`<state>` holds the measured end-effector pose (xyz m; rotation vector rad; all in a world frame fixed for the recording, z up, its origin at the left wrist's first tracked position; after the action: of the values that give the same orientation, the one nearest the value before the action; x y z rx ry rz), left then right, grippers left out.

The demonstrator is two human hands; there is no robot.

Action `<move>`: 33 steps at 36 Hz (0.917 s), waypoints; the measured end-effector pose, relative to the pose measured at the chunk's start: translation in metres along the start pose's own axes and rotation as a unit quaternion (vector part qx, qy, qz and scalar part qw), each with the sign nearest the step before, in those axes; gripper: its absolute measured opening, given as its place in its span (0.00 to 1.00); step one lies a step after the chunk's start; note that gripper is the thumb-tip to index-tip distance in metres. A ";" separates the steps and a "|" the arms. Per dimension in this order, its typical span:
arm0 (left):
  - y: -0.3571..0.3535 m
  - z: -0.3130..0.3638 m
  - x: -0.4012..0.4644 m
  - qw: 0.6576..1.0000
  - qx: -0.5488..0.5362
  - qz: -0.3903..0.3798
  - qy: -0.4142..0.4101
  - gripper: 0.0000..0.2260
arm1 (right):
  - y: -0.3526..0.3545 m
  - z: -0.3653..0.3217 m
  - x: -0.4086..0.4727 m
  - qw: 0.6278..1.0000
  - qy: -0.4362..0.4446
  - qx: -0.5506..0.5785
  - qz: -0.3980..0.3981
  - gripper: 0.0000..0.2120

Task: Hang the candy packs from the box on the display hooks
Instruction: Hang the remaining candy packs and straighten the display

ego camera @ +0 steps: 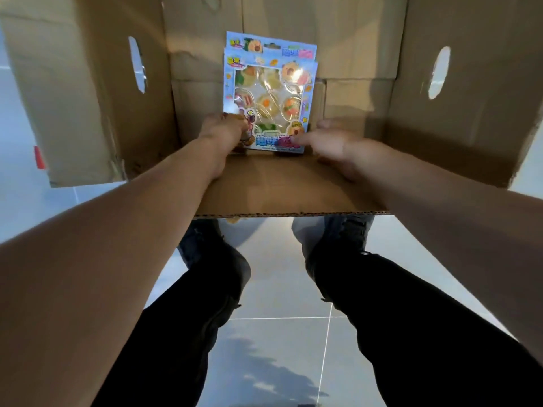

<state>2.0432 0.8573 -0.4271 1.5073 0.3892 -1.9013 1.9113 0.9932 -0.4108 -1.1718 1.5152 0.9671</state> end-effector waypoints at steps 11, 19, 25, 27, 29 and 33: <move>0.008 0.007 -0.019 0.999 0.025 -0.033 0.009 0.18 | 0.022 0.015 -0.006 0.985 -0.022 0.157 0.068 0.10; 0.029 0.017 -0.059 1.000 0.003 0.007 -0.027 0.15 | 0.039 0.013 -0.053 0.967 0.006 0.202 0.152 0.12; 0.035 0.018 -0.116 0.998 -0.052 0.026 -0.030 0.14 | 0.034 0.014 -0.116 0.938 0.011 0.291 0.187 0.13; 0.036 0.027 -0.144 0.996 -0.073 0.025 -0.050 0.11 | 0.037 0.006 -0.148 0.923 0.032 0.326 0.200 0.11; 0.038 0.038 -0.172 0.992 -0.095 0.025 -0.075 0.13 | 0.044 -0.005 -0.181 0.911 0.061 0.344 0.218 0.07; 0.043 0.069 -0.234 0.988 -0.099 0.011 -0.115 0.11 | 0.055 -0.028 -0.253 0.890 0.109 0.374 0.237 0.06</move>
<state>2.0455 0.8582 -0.1793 1.1465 0.4397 -1.9313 1.8735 1.0343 -0.1563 -0.3586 2.1490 0.4501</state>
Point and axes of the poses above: each hand's wrist, its own x-axis towards the middle knuckle, its own y-axis out of the back of the hand, z = x × y, the point moved 8 cm from there along x, towards the middle knuckle, and after that the axes turned 7 degrees about -z, right-handed, at the moved point
